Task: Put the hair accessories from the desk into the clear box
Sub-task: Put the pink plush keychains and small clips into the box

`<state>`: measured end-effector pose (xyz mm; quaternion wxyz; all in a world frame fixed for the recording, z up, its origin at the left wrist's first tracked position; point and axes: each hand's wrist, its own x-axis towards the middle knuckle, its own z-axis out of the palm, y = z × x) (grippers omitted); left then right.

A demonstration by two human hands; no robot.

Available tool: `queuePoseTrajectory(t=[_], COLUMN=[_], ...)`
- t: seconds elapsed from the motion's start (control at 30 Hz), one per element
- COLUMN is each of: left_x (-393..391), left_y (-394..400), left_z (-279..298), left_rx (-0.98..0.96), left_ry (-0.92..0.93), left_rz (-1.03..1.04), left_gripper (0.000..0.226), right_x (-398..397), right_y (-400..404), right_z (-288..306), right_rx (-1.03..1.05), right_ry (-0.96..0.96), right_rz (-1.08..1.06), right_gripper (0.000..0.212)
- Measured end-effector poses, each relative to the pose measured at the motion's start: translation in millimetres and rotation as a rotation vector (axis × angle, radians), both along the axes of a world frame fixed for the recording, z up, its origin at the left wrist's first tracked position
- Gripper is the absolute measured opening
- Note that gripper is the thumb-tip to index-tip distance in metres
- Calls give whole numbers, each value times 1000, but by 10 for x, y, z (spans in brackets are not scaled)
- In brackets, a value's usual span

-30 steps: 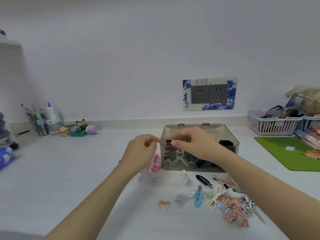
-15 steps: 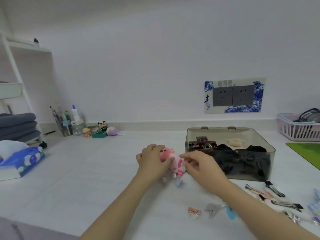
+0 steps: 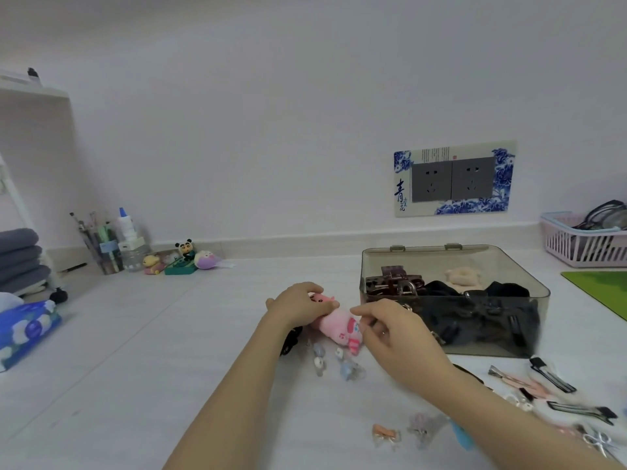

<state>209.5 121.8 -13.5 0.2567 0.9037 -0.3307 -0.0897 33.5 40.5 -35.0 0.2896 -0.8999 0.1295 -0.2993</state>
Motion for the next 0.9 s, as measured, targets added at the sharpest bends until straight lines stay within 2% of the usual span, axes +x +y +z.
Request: queuePoseTrajectory(t=[0.13, 0.3, 0.4, 0.53, 0.67, 0.83, 0.9], left_x=[87, 20, -130, -403, -552, -613, -642], left_y=[83, 213, 322, 387, 353, 296, 285], left_z=[-70, 81, 275, 384, 384, 315, 298], left_rx=[-278, -573, -747, -692, -628, -642, -634], left_ry=[188, 141, 141, 191, 198, 246, 250], left_rz=[-18, -3, -72, -289, -377, -377, -381], left_gripper=[49, 53, 52, 54, 55, 58, 60], right_x=[6, 10, -9, -53, -79, -101, -117], right_y=[12, 43, 68, 106, 63, 22, 6], right_z=[2, 4, 49, 181, 269, 301, 313], right_rx=[24, 126, 281, 588, 849, 955, 934], right_ry=[-9, -43, -107, -226, -250, -178, -153], right_rz=[-6, -31, 11, 103, 250, 321, 281], right_gripper=[28, 28, 29, 28, 28, 45, 43])
